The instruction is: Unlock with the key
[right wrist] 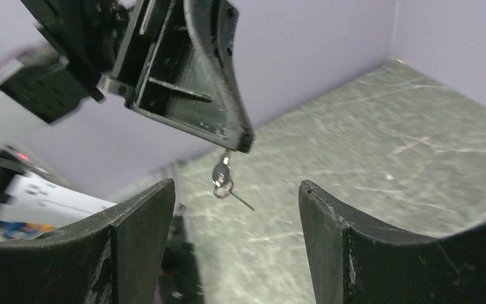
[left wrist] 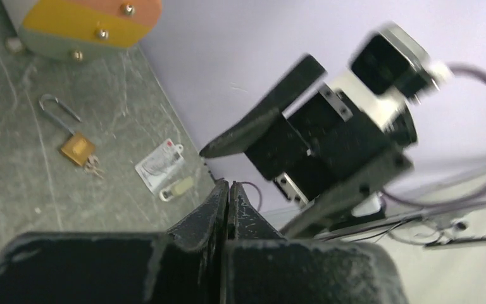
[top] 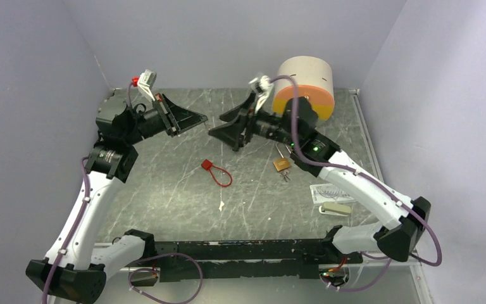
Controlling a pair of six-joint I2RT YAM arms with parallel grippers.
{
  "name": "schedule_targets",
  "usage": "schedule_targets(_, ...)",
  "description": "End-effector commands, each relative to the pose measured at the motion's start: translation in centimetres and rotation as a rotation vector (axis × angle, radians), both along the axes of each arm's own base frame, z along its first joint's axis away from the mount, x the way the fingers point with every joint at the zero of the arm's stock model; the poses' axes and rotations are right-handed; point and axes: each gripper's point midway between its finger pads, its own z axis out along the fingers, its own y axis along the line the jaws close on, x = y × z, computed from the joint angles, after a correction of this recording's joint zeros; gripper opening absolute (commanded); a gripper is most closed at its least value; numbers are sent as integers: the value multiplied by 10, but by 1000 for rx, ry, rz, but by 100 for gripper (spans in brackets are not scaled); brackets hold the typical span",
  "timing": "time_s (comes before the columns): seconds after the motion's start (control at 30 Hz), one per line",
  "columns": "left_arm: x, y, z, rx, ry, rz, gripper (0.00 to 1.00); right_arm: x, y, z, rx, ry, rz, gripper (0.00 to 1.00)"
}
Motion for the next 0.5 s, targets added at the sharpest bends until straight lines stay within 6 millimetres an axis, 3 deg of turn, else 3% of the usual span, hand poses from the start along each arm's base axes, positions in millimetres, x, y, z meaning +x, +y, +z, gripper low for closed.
schedule_targets(0.0,-23,2,35,75,-405,-50,3,-46,-30,74,340,122,241,73)
schedule_targets(0.2,-43,0,48,76,-581,-123,3,-53,-31,84,379,177,329,59)
schedule_targets(0.47,-48,0,56,57,-620,-127,3,-56,-23,86,355,167,380,57)
